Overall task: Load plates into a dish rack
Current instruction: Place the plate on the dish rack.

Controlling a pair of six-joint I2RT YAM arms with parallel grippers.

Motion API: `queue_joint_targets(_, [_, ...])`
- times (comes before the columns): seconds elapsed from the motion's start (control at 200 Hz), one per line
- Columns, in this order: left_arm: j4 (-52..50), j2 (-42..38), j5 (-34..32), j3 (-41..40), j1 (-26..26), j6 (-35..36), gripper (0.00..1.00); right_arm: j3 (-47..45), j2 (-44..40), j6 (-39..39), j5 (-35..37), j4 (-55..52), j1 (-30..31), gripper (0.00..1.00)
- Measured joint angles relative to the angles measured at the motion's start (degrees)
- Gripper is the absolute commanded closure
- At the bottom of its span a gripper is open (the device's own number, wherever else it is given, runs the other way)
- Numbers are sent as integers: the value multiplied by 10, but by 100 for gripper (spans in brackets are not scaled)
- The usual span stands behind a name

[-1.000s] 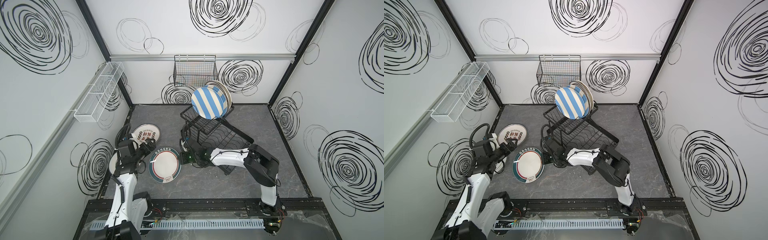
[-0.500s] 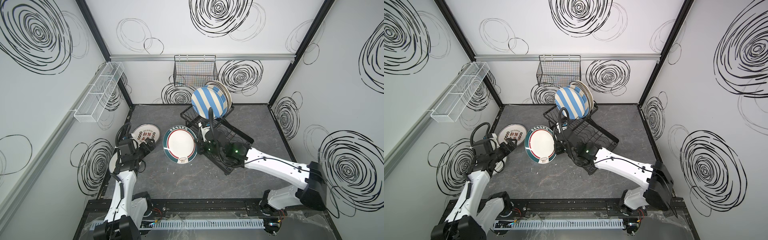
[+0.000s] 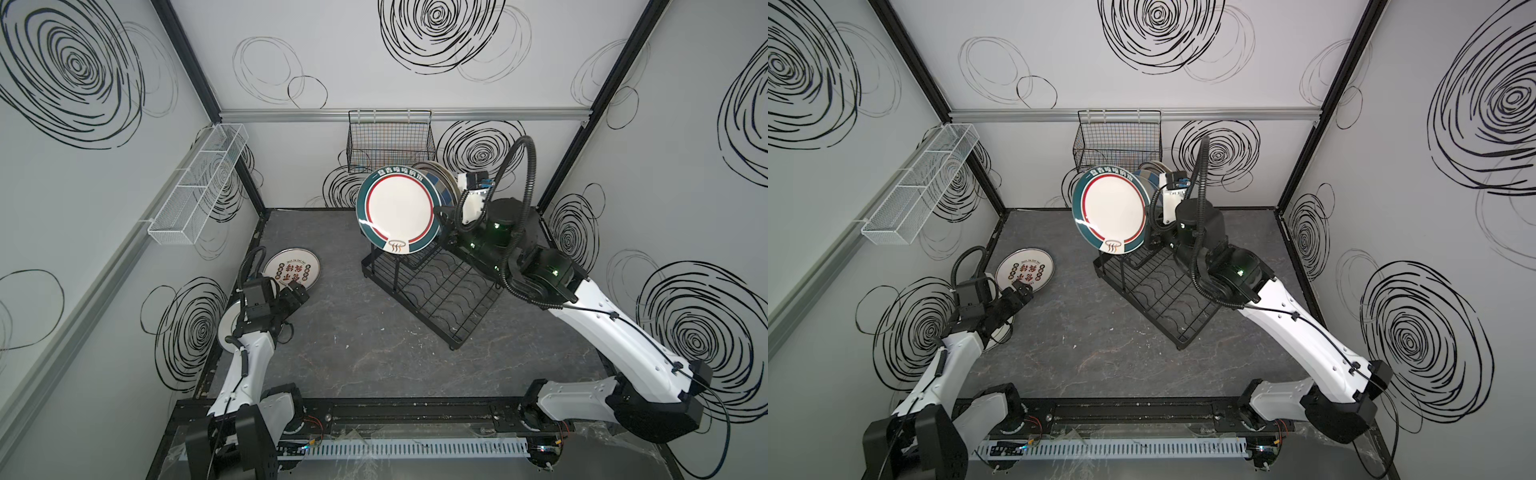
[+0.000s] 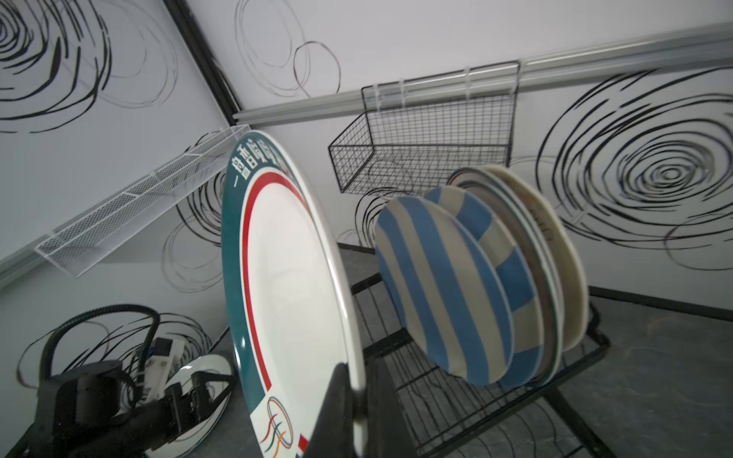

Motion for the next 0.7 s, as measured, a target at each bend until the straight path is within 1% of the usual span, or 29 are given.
queue_joint_targets(0.09, [8, 24, -20, 0, -18, -2, 4, 18, 6, -31, 2, 6, -41, 100])
queue_joint_targets(0.175, [14, 41, -36, -1, -27, -4, 4, 22, 12, -63, 18, 15, -56, 100])
queue_joint_targets(0.325, [26, 48, -69, -14, -33, -8, 4, 5, 14, -118, 55, 45, -55, 100])
queue_joint_targets(0.485, [39, 49, -108, -40, -44, -14, 4, -31, 13, -158, 93, 78, -49, 100])
queue_joint_targets(0.7, [68, 64, -130, -59, -52, -20, 4, -58, 13, -200, 127, 90, -40, 100])
